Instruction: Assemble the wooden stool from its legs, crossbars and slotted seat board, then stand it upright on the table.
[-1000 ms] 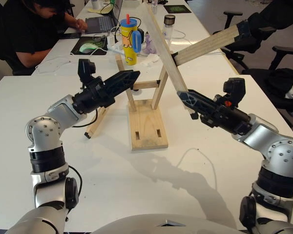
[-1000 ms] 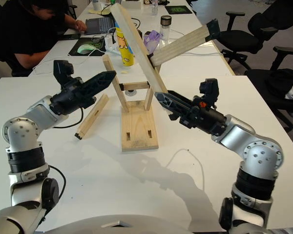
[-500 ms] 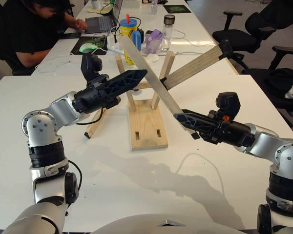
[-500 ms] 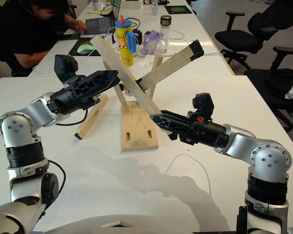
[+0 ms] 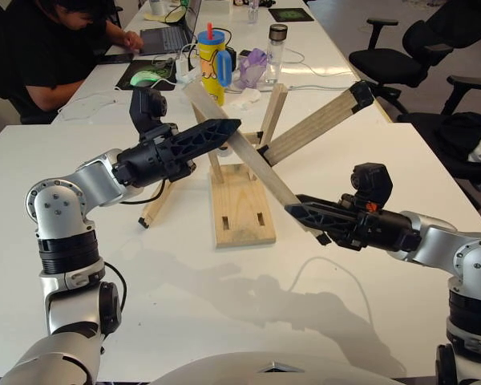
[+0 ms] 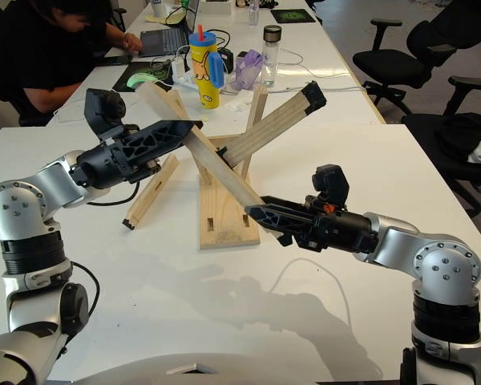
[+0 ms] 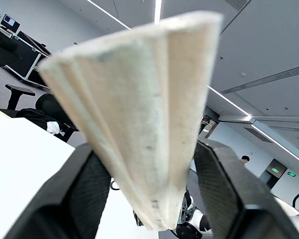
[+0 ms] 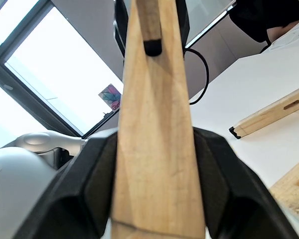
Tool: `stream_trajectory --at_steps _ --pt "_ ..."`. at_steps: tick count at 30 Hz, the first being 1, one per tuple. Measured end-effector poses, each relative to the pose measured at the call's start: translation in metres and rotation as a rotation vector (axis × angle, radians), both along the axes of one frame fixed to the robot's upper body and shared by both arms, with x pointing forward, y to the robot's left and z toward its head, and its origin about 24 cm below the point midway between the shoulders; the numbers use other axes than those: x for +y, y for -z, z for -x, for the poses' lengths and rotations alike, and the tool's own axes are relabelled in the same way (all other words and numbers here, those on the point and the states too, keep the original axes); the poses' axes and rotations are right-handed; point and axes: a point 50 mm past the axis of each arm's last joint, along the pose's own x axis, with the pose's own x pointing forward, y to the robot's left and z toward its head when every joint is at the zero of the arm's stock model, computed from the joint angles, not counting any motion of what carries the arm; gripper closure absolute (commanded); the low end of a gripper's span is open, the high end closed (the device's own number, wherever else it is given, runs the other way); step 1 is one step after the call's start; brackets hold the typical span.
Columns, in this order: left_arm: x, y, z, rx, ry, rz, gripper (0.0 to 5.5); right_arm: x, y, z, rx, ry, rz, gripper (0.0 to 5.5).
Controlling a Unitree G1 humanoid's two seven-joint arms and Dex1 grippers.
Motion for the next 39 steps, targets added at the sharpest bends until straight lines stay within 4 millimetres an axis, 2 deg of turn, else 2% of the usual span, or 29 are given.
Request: stream_trajectory --at_steps 8,9,12,16,19,21,23,27,30,35,37,39 --pt "0.003 -0.001 0.002 -0.012 0.016 -0.024 3.44 0.000 0.001 0.001 -0.009 -0.009 0.005 3.45" --pt "0.004 -0.001 0.002 -0.012 0.013 -0.030 3.44 0.000 0.002 0.000 -0.010 -0.003 0.006 3.09" --pt "0.009 0.003 0.002 -0.004 -0.008 -0.058 3.44 -0.006 0.004 -0.006 0.002 0.050 -0.003 2.71" --pt "0.033 0.012 0.001 0.023 -0.106 -0.126 3.44 -0.012 0.014 -0.007 0.023 0.118 0.027 2.06" --pt "0.054 0.012 0.000 0.021 -0.185 -0.167 3.44 -0.013 0.023 -0.011 0.000 0.170 0.100 2.02" --pt "0.067 0.010 -0.003 0.000 -0.253 -0.208 3.44 -0.012 0.037 -0.013 -0.043 0.211 0.233 2.02" --pt "0.079 0.007 -0.006 -0.033 -0.320 -0.247 3.44 -0.008 0.049 -0.014 -0.125 0.224 0.358 2.02" --pt "0.088 0.005 -0.009 -0.108 -0.382 -0.300 3.44 0.004 0.069 -0.019 -0.344 0.225 0.566 2.02" --pt "0.089 0.008 -0.012 -0.168 -0.405 -0.340 3.44 0.013 0.090 -0.024 -0.558 0.206 0.740 2.02" --pt "0.085 0.018 -0.016 -0.278 -0.414 -0.437 3.44 0.029 0.126 -0.028 -0.869 0.047 0.942 2.02" --pt "0.081 0.027 -0.016 -0.306 -0.387 -0.485 3.44 0.038 0.130 -0.037 -1.007 0.019 0.961 2.02" --pt "0.080 0.032 -0.015 -0.313 -0.374 -0.501 3.44 0.041 0.131 -0.049 -1.063 0.051 0.981 2.02"
